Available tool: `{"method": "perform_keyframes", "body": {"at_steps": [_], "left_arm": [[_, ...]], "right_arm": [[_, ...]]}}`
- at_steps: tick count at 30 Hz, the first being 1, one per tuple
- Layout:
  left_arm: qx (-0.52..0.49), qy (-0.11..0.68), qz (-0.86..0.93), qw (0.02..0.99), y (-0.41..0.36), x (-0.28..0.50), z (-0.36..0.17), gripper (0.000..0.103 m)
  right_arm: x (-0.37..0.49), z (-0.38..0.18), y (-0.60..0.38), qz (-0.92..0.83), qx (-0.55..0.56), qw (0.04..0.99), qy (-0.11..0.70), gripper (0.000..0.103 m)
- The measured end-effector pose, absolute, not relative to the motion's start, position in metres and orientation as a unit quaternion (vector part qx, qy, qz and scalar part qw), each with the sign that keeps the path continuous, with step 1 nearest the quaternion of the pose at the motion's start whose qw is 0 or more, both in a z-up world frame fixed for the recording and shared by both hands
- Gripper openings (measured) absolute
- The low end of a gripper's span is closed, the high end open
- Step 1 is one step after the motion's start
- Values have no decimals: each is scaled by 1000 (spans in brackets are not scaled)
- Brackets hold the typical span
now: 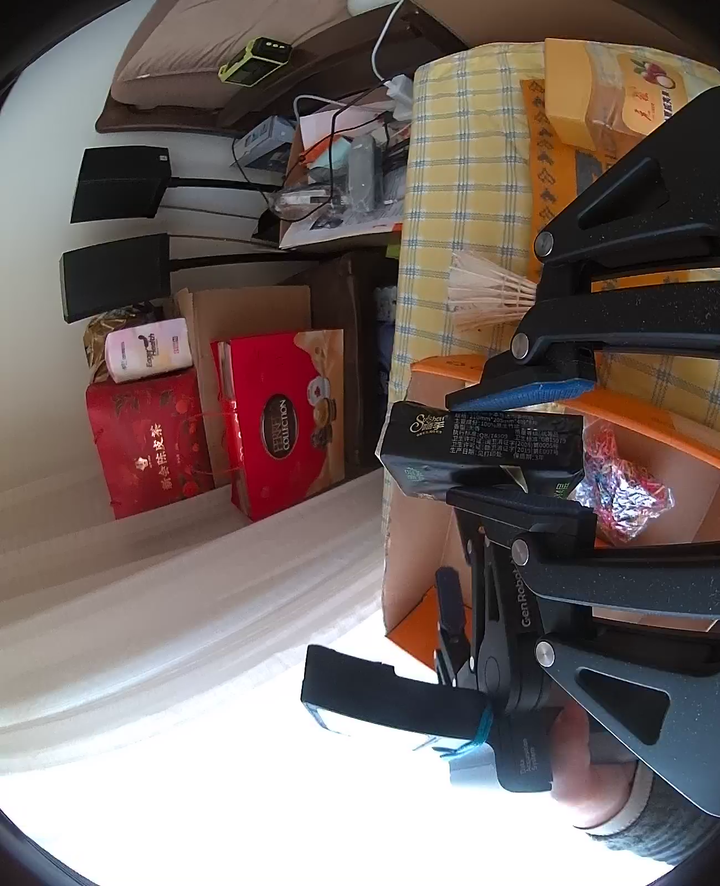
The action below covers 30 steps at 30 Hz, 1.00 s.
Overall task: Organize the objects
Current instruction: 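Lower the green container onto the gold pouch and open the left gripper, then lower the black Carefree tissue pack into the box and open the right gripper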
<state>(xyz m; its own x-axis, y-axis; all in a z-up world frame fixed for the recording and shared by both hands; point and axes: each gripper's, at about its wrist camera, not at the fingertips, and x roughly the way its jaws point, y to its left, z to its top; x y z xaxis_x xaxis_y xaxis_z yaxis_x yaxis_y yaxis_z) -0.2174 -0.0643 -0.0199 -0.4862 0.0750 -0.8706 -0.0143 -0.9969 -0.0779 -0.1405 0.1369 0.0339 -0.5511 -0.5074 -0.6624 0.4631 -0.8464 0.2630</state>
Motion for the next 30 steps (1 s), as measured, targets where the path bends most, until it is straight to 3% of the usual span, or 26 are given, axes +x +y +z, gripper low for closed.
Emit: {"method": "perform_keyframes", "body": {"at_steps": [2, 8, 30], "left_arm": [[-487, -10, 873, 7, -69, -206, -12, 83], [-469, 8, 883, -20, -89, -179, -6, 91], [-470, -29, 882, -6, -111, -143, -9, 92]], "right_arm": [[-137, 34, 133, -878, 387, 281, -28, 26], [-129, 26, 114, -865, 400, 302, -22, 26], [-78, -26, 77, -801, 474, 360, 65, 27]]}}
